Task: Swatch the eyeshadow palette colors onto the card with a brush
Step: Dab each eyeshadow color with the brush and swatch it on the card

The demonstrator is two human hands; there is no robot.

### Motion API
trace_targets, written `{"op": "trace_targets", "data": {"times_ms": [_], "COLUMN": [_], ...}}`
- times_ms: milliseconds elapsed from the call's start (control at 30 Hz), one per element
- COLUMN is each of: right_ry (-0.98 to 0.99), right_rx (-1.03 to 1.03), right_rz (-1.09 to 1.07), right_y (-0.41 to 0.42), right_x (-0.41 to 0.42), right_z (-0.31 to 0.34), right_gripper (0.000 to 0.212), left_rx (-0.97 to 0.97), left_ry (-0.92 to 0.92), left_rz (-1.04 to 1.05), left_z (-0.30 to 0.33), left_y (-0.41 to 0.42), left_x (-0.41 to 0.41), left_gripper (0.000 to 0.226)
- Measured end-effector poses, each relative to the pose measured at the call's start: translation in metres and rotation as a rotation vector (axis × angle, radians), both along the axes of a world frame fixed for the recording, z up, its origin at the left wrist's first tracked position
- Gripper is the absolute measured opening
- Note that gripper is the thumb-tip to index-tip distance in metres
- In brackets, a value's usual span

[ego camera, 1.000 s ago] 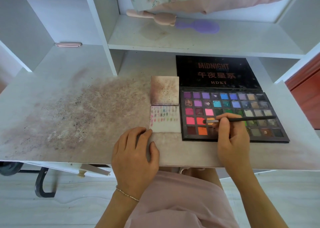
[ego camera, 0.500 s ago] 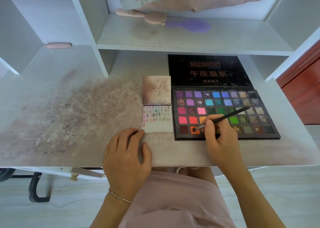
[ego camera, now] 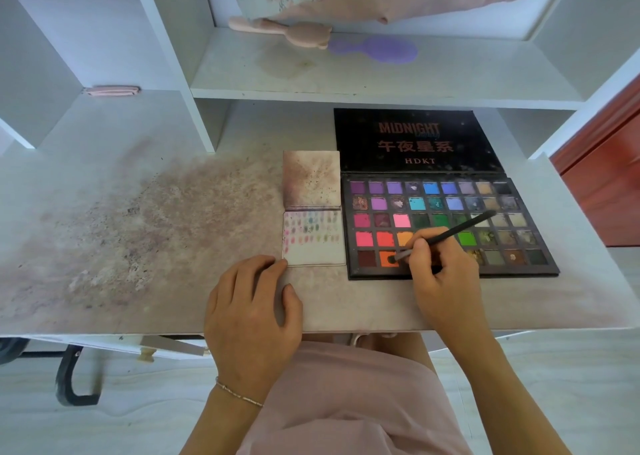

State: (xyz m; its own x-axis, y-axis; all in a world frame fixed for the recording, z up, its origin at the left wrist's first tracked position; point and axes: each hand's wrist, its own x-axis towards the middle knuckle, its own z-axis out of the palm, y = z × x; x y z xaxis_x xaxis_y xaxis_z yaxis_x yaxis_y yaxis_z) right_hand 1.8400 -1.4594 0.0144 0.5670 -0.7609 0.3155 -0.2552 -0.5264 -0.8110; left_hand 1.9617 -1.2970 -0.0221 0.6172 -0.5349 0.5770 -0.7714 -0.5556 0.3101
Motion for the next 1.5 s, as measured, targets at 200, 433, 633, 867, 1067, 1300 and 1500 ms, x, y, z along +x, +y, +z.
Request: {"op": "trace_targets", "data": {"times_ms": [200,433,633,867,1067,1300,1500], "right_ry": [-0.077,-0.150,-0.088,0.042,0.072,0.080,0.086], "right_rx": [0.014,0.105,0.134,0.106,0.108,0.131,0.117], "right_rz": [-0.019,0.041,0.139,0.190,0.198,0.211,0.207], "right_y": [0.004,0.026,0.042,0.047,0.047,0.048,0.047], "right_x": [0.001,0.025,0.052,0.066,0.065,0.064,0.065], "right_z": [0.004,0.005,0.005,0.002,0.003,0.004,0.002], "right_gripper": [0.021,0.023,0.022,0.017,0.015,0.016,0.015], "left_rx": [-0.006,-0.002,0.005,-0.004,-0.016,-0.007,-0.006], "left_ry": [-0.001,0.009,0.009,0.024,0.021,0.024,0.032], "left_rz": [-0.001,0.009,0.008,0.002,0.000,-0.002,-0.002], "left_z": [0.000,0.002,0.002,0.000,0.000,0.000,0.001], "left_y": [-0.001,-0.001,-0.001,-0.001,-0.001,0.000,-0.001], "left_x": [0.000,-0.001,0.000,0.000,0.000,0.000,0.000], "left_gripper": [0.031,0.032,0.031,0.030,0.029,0.029,0.029]}}
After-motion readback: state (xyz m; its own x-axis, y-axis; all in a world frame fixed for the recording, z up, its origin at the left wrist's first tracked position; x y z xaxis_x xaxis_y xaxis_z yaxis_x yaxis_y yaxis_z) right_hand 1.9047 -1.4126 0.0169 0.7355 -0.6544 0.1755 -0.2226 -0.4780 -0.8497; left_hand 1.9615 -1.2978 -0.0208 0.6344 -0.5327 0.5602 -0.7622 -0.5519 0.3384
